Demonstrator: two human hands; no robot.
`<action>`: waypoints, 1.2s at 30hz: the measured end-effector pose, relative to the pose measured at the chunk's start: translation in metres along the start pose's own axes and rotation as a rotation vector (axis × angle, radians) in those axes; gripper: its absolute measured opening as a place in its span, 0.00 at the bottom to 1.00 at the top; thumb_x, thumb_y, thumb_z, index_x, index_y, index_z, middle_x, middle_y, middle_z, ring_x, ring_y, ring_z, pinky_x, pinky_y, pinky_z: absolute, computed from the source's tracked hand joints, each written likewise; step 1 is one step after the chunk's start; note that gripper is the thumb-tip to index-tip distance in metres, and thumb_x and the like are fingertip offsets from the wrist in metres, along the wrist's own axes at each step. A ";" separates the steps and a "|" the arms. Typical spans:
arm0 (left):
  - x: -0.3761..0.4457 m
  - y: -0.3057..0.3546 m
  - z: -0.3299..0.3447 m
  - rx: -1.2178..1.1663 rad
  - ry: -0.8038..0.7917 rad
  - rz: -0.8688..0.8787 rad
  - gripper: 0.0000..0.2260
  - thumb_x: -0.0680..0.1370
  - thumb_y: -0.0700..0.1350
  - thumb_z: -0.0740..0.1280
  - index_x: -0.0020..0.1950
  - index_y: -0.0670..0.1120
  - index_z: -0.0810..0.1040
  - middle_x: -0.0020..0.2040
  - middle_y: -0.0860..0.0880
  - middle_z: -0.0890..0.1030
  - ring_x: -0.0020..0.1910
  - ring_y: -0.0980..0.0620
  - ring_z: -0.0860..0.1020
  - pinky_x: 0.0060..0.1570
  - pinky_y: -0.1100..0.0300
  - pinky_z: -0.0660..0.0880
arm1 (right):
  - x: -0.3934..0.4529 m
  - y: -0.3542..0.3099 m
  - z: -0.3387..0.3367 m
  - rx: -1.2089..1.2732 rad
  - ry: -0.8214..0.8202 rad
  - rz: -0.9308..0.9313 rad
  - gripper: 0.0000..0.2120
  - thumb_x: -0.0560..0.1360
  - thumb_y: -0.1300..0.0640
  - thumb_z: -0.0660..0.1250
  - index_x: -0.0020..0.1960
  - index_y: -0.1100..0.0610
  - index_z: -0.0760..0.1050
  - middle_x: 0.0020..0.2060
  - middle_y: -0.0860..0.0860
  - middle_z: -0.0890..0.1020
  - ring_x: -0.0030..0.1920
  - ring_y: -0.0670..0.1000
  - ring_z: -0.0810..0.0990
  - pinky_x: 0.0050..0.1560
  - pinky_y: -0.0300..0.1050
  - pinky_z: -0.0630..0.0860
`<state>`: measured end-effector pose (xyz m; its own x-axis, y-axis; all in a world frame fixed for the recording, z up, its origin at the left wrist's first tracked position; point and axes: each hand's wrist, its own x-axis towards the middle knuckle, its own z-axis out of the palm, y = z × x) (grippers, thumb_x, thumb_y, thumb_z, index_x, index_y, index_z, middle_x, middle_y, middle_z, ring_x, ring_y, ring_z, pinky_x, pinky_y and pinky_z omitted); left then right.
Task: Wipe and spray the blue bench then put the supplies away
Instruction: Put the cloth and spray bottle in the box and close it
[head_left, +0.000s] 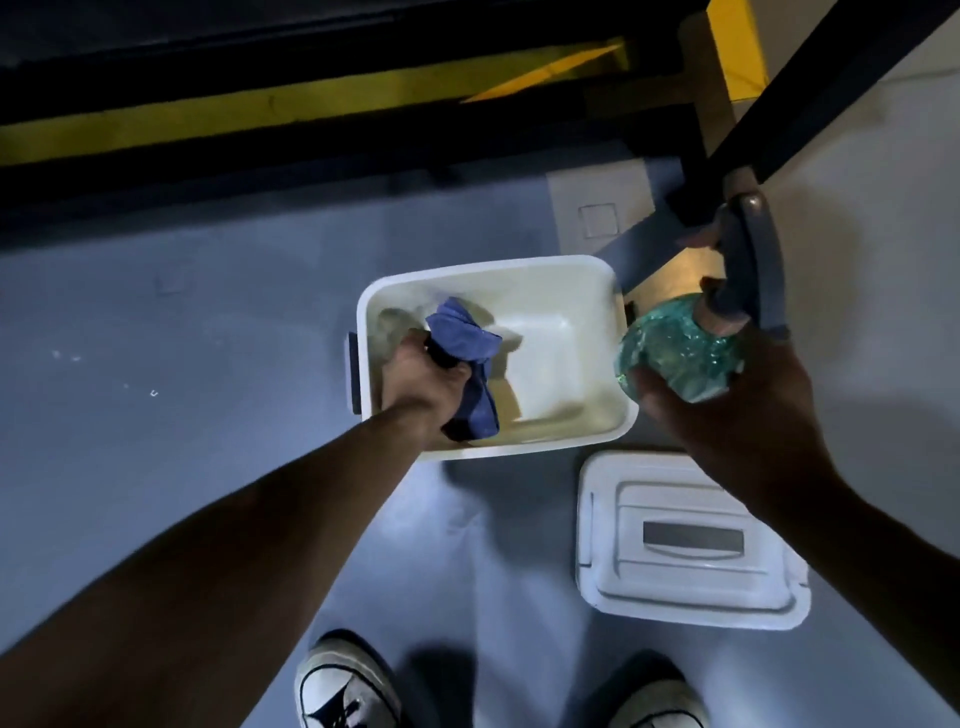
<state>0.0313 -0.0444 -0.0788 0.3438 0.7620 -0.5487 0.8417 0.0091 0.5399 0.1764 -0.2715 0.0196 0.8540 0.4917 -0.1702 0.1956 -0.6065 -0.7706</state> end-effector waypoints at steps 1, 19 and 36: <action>0.005 -0.006 0.008 0.045 -0.006 -0.003 0.15 0.75 0.51 0.69 0.59 0.47 0.79 0.54 0.46 0.84 0.54 0.42 0.82 0.51 0.58 0.76 | 0.002 -0.003 0.004 0.006 -0.010 -0.020 0.36 0.62 0.40 0.79 0.66 0.50 0.74 0.58 0.46 0.82 0.58 0.48 0.83 0.61 0.51 0.80; -0.064 -0.021 -0.067 -1.096 -0.067 -0.267 0.09 0.76 0.31 0.57 0.39 0.37 0.74 0.33 0.38 0.75 0.35 0.41 0.73 0.38 0.59 0.69 | 0.039 -0.041 0.090 -0.830 -0.247 -0.566 0.40 0.62 0.39 0.76 0.71 0.50 0.73 0.63 0.55 0.79 0.61 0.63 0.77 0.55 0.56 0.71; -0.079 -0.046 -0.048 -0.731 0.095 -0.052 0.05 0.79 0.29 0.66 0.45 0.37 0.78 0.38 0.40 0.80 0.36 0.46 0.79 0.39 0.58 0.78 | 0.048 0.000 0.136 -0.863 -0.495 -0.400 0.44 0.64 0.47 0.79 0.76 0.53 0.66 0.71 0.58 0.72 0.68 0.64 0.72 0.65 0.58 0.69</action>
<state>-0.0542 -0.0740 -0.0302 0.2455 0.8015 -0.5453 0.3520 0.4505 0.8205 0.1516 -0.1631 -0.0724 0.3995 0.8339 -0.3809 0.8583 -0.4862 -0.1642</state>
